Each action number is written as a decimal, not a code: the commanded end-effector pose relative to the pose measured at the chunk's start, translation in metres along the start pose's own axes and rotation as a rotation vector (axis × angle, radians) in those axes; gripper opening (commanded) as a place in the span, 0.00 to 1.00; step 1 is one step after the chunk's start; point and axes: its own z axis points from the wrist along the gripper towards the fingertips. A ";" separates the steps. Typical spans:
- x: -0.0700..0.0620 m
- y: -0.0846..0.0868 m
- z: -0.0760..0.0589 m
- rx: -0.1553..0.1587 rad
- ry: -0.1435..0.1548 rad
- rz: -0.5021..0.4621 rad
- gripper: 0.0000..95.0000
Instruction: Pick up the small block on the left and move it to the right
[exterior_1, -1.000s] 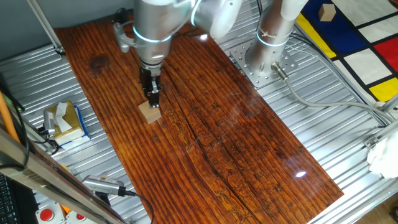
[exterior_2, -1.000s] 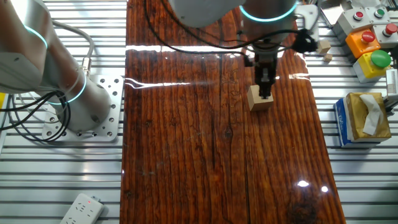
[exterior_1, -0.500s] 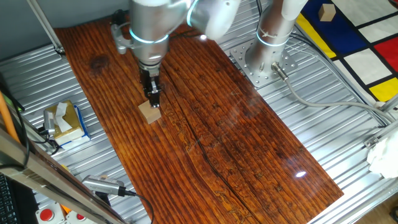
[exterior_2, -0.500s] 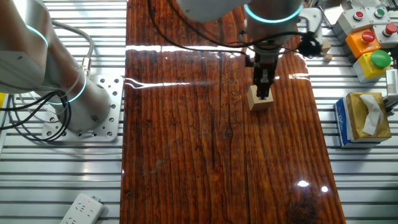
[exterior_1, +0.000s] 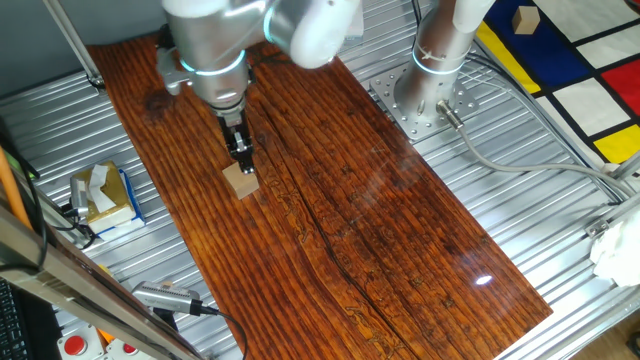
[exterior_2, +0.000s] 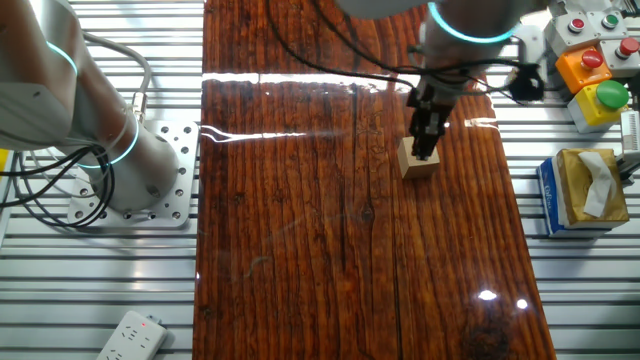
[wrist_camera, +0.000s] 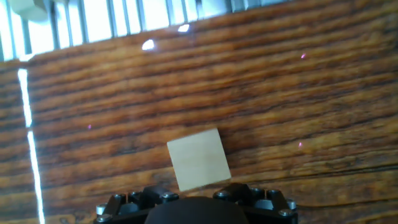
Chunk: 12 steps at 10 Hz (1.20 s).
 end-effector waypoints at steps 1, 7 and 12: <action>-0.001 -0.004 -0.003 -0.004 -0.024 -0.016 0.80; -0.004 -0.008 -0.004 -0.005 -0.043 -0.007 0.60; -0.003 -0.008 -0.004 0.001 -0.053 -0.013 0.60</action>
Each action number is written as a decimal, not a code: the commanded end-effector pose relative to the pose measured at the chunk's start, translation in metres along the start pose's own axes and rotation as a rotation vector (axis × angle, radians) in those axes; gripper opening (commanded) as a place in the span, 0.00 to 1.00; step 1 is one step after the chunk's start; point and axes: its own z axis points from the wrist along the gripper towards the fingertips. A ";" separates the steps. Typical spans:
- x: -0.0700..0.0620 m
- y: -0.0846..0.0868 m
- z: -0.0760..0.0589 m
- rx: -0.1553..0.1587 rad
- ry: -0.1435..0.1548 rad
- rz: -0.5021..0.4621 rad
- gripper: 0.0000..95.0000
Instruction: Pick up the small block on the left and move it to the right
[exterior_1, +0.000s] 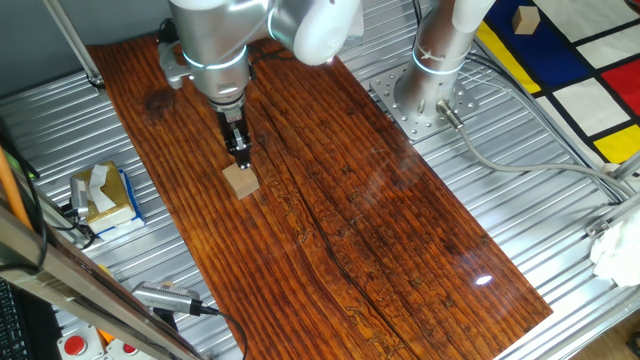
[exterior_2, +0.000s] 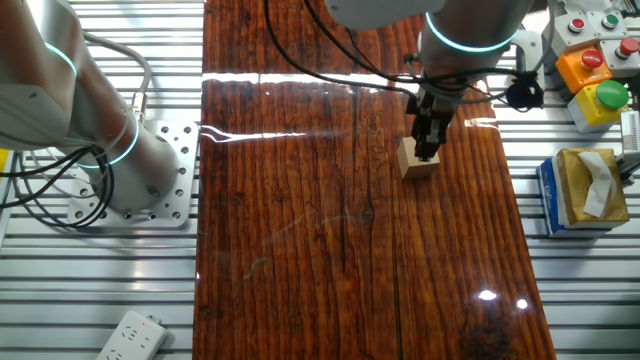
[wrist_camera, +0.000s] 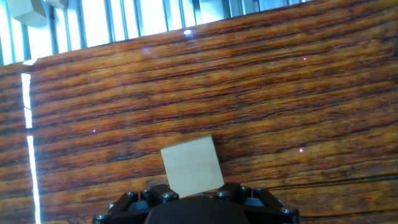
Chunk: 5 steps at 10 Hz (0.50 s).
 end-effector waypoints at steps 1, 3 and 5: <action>-0.001 0.001 0.001 0.005 0.006 -0.006 0.60; 0.000 0.003 0.001 0.006 0.004 -0.028 0.60; 0.003 0.007 0.002 0.009 0.008 -0.034 0.60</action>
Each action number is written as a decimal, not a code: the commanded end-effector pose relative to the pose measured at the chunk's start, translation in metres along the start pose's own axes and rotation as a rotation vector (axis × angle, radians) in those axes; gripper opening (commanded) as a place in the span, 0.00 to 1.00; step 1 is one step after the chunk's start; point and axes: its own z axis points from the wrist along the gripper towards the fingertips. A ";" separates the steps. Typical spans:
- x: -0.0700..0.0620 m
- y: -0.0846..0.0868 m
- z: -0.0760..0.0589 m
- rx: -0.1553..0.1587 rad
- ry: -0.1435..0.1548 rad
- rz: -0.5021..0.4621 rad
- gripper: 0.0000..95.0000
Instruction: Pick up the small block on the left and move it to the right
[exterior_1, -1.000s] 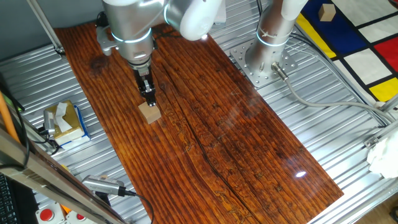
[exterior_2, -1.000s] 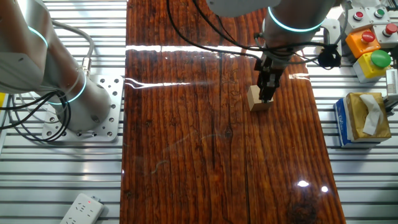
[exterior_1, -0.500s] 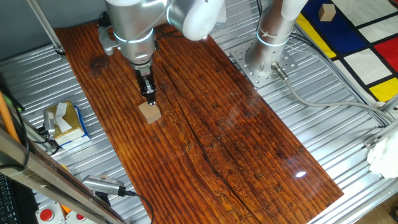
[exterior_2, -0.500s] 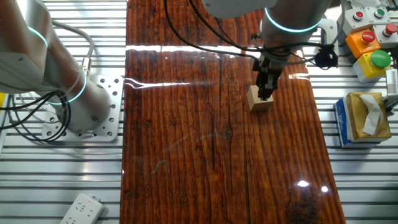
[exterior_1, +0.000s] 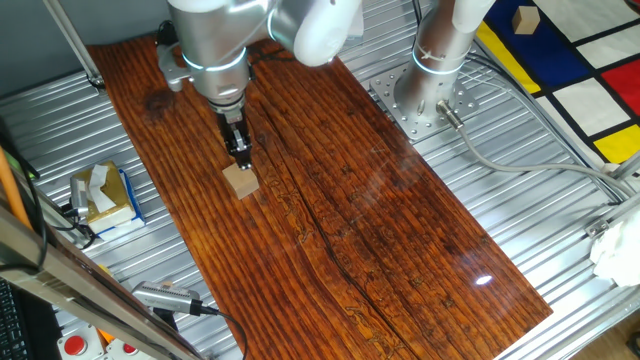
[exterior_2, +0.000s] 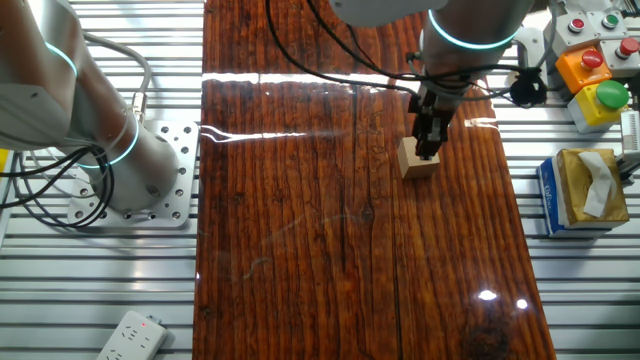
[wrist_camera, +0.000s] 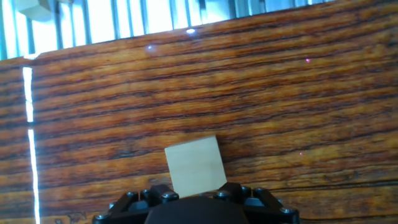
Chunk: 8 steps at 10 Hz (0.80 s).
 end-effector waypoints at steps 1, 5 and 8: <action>0.003 0.004 0.000 0.002 -0.001 -0.001 0.60; 0.006 0.008 0.001 0.000 0.004 0.011 0.60; 0.006 0.009 0.001 -0.004 -0.010 0.019 0.60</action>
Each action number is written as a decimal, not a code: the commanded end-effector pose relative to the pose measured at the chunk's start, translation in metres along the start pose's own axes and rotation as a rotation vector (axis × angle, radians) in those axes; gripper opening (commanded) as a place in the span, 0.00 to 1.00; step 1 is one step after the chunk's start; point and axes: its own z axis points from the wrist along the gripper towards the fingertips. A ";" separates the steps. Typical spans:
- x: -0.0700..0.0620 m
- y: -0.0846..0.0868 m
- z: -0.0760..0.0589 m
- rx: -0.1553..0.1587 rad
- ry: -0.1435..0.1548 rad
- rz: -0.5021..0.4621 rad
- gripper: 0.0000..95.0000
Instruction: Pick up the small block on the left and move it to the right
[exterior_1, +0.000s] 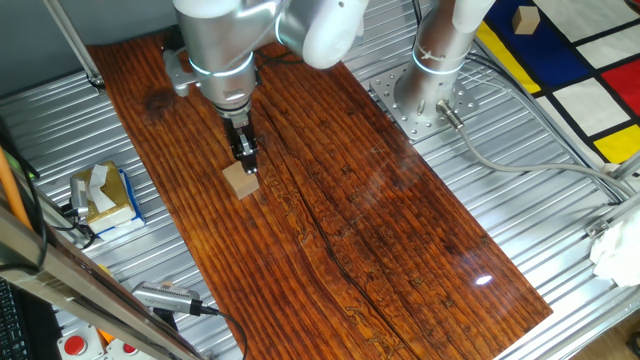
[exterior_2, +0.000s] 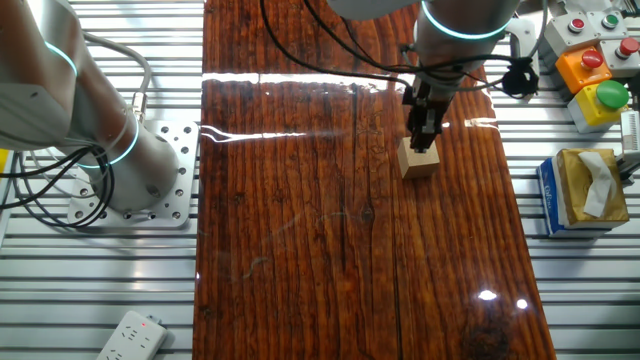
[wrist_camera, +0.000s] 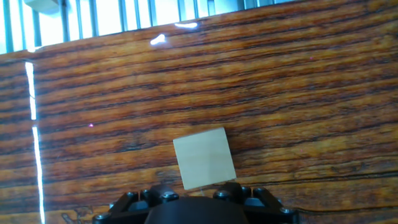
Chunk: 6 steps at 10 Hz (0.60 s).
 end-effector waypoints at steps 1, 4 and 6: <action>0.002 -0.001 -0.001 0.001 -0.008 -0.003 0.60; 0.002 -0.001 -0.001 0.009 -0.030 -0.001 0.60; 0.002 -0.001 -0.001 0.041 -0.064 0.043 0.60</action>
